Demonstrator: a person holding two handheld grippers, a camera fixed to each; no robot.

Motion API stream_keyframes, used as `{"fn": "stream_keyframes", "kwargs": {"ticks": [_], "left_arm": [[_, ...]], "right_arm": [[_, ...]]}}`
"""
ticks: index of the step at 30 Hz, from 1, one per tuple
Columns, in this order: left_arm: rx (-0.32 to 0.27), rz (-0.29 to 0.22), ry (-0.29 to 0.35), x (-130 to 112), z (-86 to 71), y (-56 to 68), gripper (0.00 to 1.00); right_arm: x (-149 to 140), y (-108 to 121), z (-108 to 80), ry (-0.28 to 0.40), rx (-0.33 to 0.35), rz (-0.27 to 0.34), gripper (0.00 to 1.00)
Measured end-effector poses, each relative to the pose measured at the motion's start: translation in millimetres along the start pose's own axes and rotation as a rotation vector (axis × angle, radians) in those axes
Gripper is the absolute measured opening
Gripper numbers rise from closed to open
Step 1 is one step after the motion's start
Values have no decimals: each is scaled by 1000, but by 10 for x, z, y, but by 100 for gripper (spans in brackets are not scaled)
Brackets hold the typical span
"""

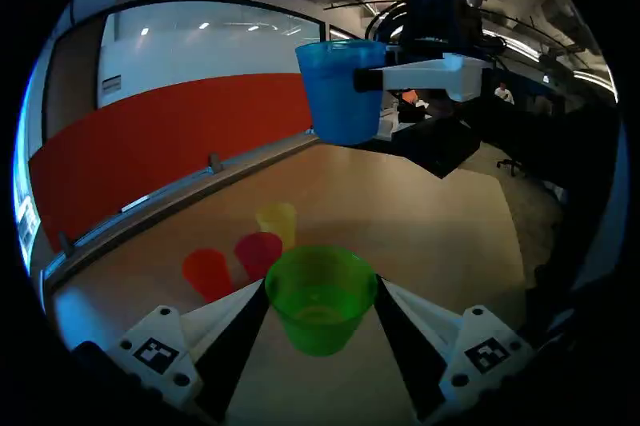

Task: Pour water

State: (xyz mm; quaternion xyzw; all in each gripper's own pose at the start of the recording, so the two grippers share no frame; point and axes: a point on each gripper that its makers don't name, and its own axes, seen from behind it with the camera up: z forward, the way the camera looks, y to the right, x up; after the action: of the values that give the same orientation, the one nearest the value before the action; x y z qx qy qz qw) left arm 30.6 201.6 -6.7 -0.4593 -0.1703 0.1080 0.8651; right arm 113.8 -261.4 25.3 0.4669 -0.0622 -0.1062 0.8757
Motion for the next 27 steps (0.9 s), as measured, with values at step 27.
{"fn": "stream_keyframes", "kwargs": {"ticks": [27], "left_arm": [[-39,17,-193,-404,126,-109,89]], "right_arm": [[-963,4,-46,-231,53,-22,90]]}}
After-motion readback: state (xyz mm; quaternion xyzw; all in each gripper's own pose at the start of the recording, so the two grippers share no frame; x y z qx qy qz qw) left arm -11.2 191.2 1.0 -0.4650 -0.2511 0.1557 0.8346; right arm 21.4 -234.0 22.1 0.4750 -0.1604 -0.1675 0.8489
